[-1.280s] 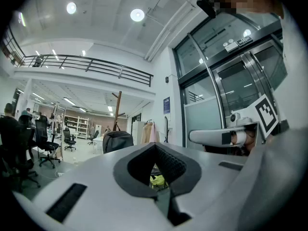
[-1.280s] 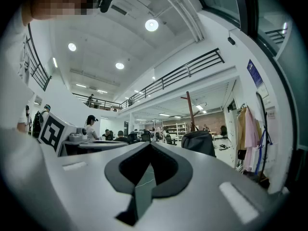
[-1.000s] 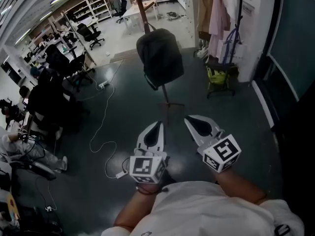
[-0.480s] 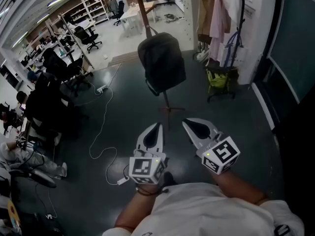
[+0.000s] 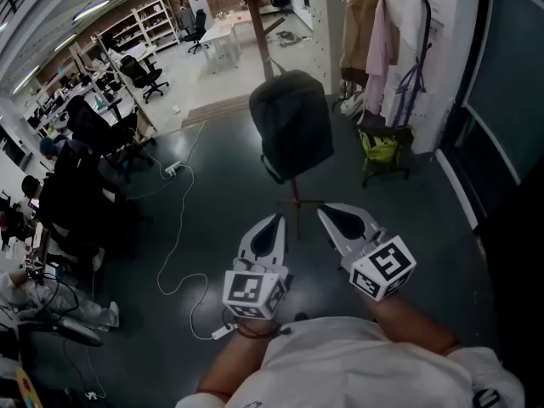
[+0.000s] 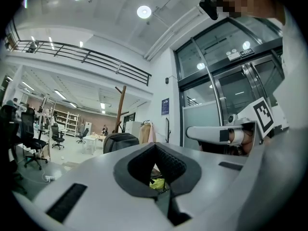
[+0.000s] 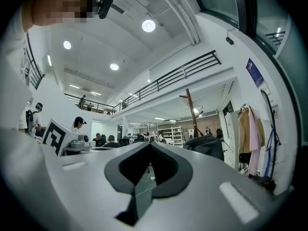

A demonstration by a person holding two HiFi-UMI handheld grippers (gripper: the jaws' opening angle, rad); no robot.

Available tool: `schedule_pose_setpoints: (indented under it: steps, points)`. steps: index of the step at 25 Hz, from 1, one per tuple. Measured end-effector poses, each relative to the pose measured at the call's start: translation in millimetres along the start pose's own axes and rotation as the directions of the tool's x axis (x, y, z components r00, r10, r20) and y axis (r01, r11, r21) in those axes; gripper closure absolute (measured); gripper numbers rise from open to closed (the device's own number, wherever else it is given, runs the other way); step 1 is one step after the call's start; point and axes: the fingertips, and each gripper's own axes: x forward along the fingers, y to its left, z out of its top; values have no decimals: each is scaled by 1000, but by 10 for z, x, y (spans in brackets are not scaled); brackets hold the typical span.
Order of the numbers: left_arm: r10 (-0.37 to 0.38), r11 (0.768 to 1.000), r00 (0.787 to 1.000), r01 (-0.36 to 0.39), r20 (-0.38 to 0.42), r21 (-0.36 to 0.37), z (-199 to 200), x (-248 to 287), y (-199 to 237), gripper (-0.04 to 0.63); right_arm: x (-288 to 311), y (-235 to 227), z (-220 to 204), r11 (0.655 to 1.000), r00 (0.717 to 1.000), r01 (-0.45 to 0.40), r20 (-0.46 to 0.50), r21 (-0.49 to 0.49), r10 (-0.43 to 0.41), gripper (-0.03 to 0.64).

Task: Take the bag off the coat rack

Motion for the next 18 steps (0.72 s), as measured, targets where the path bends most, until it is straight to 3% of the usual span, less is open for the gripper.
schedule_pose_setpoints:
  steps: [7, 18]
  points:
    - [-42, 999, 998, 41, -37, -3, 117, 132, 625, 594, 668, 115, -12, 1000, 1000, 31, -6, -3, -31, 614]
    - [-117, 993, 991, 115, -64, -36, 29, 322, 943, 594, 1044, 60, -49, 998, 998, 66, 0, 3, -66, 614]
